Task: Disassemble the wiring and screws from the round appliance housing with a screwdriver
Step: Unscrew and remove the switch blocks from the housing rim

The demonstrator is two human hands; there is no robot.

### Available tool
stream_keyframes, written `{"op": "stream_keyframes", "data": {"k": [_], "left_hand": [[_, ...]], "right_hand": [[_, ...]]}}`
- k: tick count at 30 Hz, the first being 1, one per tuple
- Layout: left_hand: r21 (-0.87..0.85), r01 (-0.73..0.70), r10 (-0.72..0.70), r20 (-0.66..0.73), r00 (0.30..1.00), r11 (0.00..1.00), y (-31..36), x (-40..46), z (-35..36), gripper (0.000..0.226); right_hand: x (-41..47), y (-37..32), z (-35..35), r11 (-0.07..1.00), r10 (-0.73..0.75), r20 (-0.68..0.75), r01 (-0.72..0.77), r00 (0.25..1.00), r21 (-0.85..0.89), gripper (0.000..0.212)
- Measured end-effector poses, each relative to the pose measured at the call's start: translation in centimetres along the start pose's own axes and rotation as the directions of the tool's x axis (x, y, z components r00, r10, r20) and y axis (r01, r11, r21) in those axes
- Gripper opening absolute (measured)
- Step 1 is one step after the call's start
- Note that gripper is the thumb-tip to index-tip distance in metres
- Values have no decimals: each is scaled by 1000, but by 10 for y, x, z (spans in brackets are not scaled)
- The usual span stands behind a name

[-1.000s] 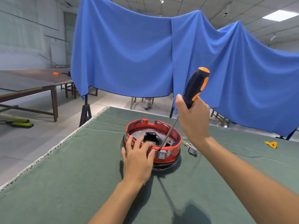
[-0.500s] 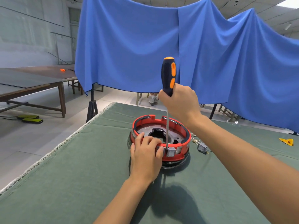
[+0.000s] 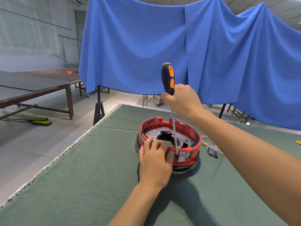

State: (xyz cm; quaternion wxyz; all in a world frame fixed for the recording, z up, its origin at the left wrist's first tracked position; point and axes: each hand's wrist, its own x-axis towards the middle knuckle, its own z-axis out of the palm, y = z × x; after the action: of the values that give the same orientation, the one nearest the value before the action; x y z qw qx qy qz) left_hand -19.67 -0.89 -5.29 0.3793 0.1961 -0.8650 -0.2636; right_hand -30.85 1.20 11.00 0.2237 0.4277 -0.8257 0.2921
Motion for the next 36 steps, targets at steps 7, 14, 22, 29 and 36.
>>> {"op": "stream_keyframes", "data": {"k": [7,14,22,29,36], "left_hand": [[40,-41,43,-43,998,998,4,-3,-1,22],[88,-127,131,-46,990,988,7,-4,1,22],[104,-108,107,14,994,989,8,-4,-3,24],[65,-70,71,-2,998,995,9,-5,-2,21],[68,-41,40,15,999,997,12,-5,0,21]], "right_hand": [[-31,30,-39,970,126,-291,-57,948,236,35],[-60,57,-63,950,174,-453,-27,874,312,36],[-79,79,-44,863,386,-454,-140,803,486,35],[-102,119,-23,574,790,-371,-375,488,728,22],[-116,133,-24,482,855,-329,-380,402,789,28]]}}
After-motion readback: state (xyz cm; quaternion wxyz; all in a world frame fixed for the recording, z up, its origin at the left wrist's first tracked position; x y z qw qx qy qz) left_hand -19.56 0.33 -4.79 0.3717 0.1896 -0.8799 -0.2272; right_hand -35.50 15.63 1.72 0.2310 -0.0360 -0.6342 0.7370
